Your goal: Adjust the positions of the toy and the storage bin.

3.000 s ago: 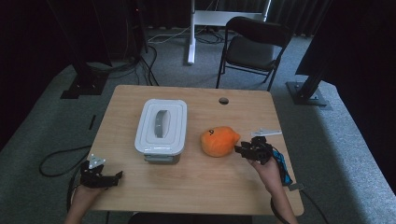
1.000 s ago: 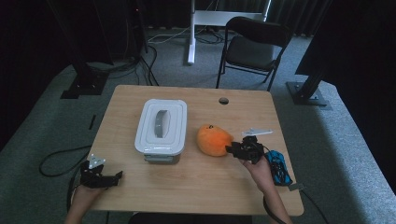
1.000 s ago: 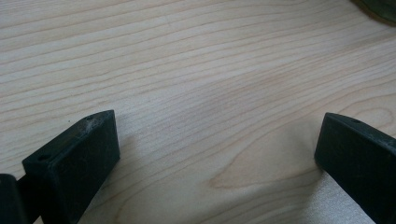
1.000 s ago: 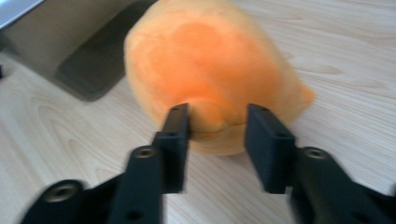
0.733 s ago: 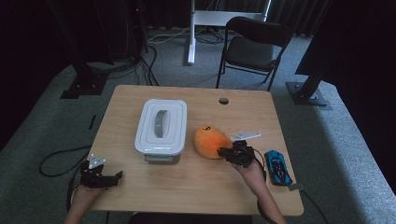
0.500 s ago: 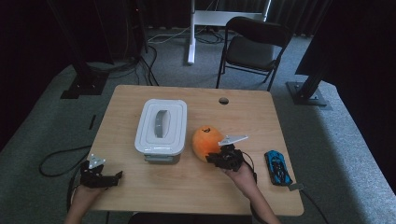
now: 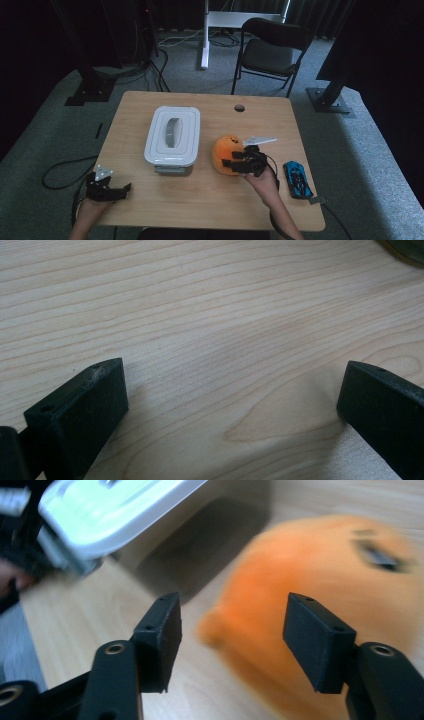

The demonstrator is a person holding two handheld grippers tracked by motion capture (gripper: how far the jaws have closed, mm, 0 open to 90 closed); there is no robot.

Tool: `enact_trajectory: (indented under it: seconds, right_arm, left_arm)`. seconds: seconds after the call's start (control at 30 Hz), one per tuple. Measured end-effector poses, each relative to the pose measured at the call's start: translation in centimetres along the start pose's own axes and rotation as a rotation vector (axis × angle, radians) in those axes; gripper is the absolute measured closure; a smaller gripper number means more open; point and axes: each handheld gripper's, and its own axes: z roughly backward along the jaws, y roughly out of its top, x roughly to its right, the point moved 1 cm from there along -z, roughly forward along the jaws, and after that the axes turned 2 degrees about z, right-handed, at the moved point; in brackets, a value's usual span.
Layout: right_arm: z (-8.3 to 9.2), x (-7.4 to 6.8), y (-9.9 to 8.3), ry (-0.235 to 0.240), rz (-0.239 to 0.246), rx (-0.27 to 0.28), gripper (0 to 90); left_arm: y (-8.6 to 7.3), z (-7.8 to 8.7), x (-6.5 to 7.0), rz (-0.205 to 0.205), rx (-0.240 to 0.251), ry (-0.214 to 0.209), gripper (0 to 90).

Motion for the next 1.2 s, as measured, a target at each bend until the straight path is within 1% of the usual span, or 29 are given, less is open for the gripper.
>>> enact_trajectory:
  seconds: [0.07, 0.17, 0.2, 0.3, 0.4, 0.43, 0.57, 0.67, 0.73, 0.8, 0.83, 0.9, 0.93, 0.97, 1.0, 1.03, 1.07, 1.17, 1.2]
  right_arm:
    - [0.7, 1.0, 0.2, -0.027, -0.049, 0.027, 35.4]
    - [1.1, 2.3, 0.2, -0.075, -0.107, 0.034, 32.0]
    - [1.1, 2.6, 0.2, -0.084, -0.125, 0.036, 31.5]
    - [0.8, 3.2, 0.1, -0.096, -0.165, 0.033, 29.4]
    - [0.1, 3.4, -0.1, -0.097, -0.194, 0.027, 28.0]
    - [-0.1, 3.4, -0.1, -0.094, -0.195, 0.026, 28.0]
    - [-1.1, 3.1, -0.4, -0.118, -0.181, -0.008, 27.6]
    - [-1.9, 2.8, -0.8, -0.128, -0.165, -0.029, 23.8]
    - [-2.3, 2.4, -1.0, -0.136, -0.136, -0.035, 24.0]
    - [-2.5, 2.2, -1.2, -0.155, -0.096, -0.021, 25.6]
    - [-2.6, 2.1, -1.2, -0.156, -0.090, -0.020, 29.4]
    - [-2.8, 1.8, -1.5, -0.176, -0.064, -0.009, 33.4]
    - [-2.9, 1.8, -1.5, -0.177, -0.060, -0.005, 35.4]
    - [-2.9, 1.6, -1.6, -0.183, -0.051, -0.002, 39.8]
    - [-2.9, 1.6, -1.6, -0.183, -0.051, -0.002, 39.8]
    - [-2.9, 1.5, -1.7, -0.196, -0.047, -0.003, 42.9]
    - [-2.7, 1.4, -1.7, -0.213, -0.052, 0.001, 51.0]
    - [-2.6, 1.1, -1.6, -0.240, -0.051, -0.004, 61.6]
    - [-2.6, 1.1, -1.6, -0.234, -0.050, -0.011, 63.6]
  left_arm:
    - [0.0, 0.0, 0.0, 0.000, 0.000, 0.000, 0.4]
    - [0.0, 0.0, 0.0, 0.000, 0.000, 0.000, 0.3]
    - [0.0, 0.0, 0.0, 0.000, 0.000, 0.000, 0.4]
    - [0.0, 0.0, 0.0, 0.000, 0.000, 0.000, 0.4]
    - [0.0, 0.0, 0.0, 0.000, 0.000, 0.000, 0.4]
    - [0.0, 0.0, 0.0, 0.000, 0.000, 0.000, 0.4]
    - [0.0, 0.0, 0.0, 0.000, 0.000, 0.000, 0.4]
    - [0.0, 0.0, 0.0, 0.000, 0.000, 0.000, 0.4]
    - [0.0, 0.0, 0.0, 0.000, 0.000, 0.000, 0.4]
    - [0.0, 0.0, 0.0, 0.000, 0.000, 0.000, 0.4]
    - [0.0, 0.0, 0.0, 0.000, 0.000, 0.000, 0.4]
    - [0.0, 0.0, 0.0, 0.000, 0.000, 0.000, 0.4]
    - [0.0, 0.0, 0.0, 0.000, 0.000, 0.000, 0.4]
    - [0.0, 0.0, 0.0, 0.000, 0.000, 0.000, 0.4]
    - [0.0, 0.0, 0.0, 0.000, 0.000, 0.000, 0.4]
    - [0.0, 0.0, 0.0, 0.000, 0.000, 0.000, 0.4]
    - [0.0, 0.0, 0.0, 0.000, 0.000, 0.000, 0.4]
    - [0.0, 0.0, 0.0, 0.000, 0.000, 0.000, 0.4]
    - [0.0, 0.0, 0.0, 0.000, 0.000, 0.000, 0.4]
